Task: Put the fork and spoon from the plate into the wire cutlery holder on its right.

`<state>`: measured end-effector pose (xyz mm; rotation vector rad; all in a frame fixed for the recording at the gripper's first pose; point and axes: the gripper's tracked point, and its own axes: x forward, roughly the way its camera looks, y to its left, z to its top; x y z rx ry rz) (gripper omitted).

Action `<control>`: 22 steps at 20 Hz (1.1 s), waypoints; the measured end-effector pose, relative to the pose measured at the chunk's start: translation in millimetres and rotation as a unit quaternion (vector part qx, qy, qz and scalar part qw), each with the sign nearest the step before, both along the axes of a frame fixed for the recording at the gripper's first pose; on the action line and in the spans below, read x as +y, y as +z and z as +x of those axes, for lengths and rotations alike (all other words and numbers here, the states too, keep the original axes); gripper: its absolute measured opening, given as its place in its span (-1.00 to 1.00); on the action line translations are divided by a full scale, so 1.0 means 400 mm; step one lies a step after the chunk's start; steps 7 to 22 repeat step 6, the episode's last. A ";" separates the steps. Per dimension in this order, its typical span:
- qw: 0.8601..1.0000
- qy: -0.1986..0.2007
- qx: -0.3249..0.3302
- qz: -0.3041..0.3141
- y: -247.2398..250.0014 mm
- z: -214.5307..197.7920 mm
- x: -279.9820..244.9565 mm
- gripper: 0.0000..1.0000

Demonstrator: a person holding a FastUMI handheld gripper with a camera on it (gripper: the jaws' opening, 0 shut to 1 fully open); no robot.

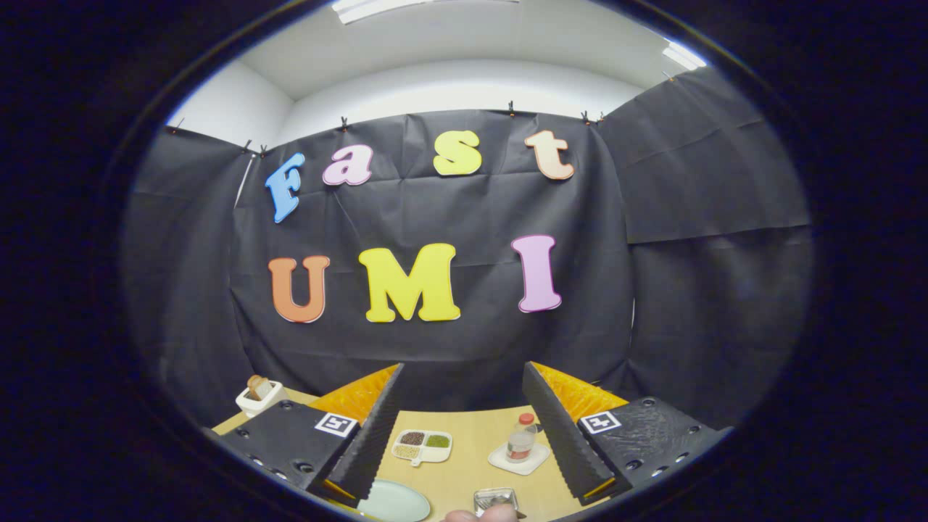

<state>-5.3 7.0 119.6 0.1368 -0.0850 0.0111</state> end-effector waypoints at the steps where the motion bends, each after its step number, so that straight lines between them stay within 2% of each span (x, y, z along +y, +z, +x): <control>1: 1.000 0.003 -0.002 0.001 -0.002 -0.003 0.001 0.91; 6: 1.000 0.013 -0.008 -0.001 -0.007 -0.002 0.007 0.91; 22: 1.000 0.013 -0.008 -0.001 -0.007 -0.002 0.007 0.91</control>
